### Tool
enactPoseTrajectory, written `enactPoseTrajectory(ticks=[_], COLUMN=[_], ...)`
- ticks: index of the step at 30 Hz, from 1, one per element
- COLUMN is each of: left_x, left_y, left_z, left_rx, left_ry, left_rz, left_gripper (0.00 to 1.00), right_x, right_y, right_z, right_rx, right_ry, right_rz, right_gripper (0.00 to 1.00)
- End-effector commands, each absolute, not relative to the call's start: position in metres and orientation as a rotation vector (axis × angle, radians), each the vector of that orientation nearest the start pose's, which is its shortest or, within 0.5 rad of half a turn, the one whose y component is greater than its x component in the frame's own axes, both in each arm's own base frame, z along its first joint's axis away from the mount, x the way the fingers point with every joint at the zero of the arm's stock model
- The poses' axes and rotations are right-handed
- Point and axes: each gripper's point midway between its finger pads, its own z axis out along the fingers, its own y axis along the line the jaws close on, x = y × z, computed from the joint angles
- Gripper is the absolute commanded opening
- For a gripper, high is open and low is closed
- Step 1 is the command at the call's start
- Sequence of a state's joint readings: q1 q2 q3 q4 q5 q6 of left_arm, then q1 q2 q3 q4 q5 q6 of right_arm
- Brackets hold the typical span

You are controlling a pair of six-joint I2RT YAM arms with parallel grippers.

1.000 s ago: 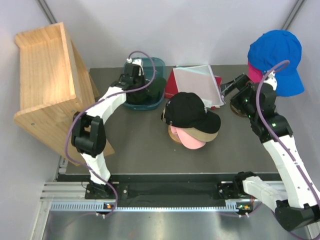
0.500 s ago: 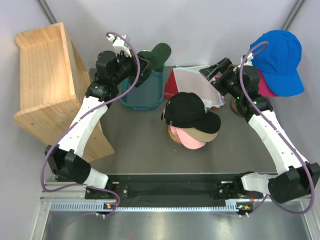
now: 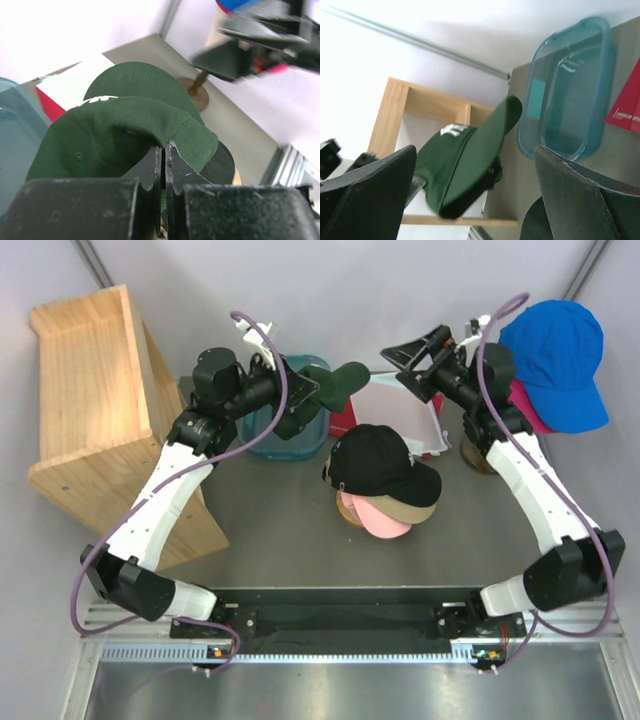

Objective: Stack the hats

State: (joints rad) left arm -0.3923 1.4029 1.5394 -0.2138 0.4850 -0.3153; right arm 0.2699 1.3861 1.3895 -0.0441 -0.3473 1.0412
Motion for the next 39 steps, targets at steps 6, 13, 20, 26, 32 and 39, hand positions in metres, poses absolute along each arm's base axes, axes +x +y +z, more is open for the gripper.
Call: enactPoseTrajectory(ticks=[6,13,20,26,32,39], left_x=[0.307,0.295,0.295,0.295,0.298,0.335], left_y=[-0.270,-0.283,-0.286,-0.284,-0.279,-0.238], left_z=[0.447,0.449,0.445,0.443,0.437,0.431], left_rx=[0.655,0.687,0.705,0.731,0.728,0.504], left_ry=[1.534,1.520,1.526,1.525,1.546,1.621], left_rz=[-0.891,-0.929,-0.919,-0.895,-0.845,-0.574], left_gripper=[0.00,0.00,0.00,0.00,0.00,0.92], right_x=[0.406,0.404,0.389,0.384,0.381,0.376], right_y=[0.237,0.247,0.254,0.257,0.259,0.233], right_z=[0.388,0.380,0.387,0.389,0.384,0.456], right_rx=[0.316,0.297,0.295,0.278,0.272,0.161], right_ry=[1.855,1.909,1.886,1.879,1.892,1.636], right_rz=[1.424,1.495,1.644,1.699,1.723,1.590], right_gripper=[1.00,1.00,0.90,0.54,0.00,0.00])
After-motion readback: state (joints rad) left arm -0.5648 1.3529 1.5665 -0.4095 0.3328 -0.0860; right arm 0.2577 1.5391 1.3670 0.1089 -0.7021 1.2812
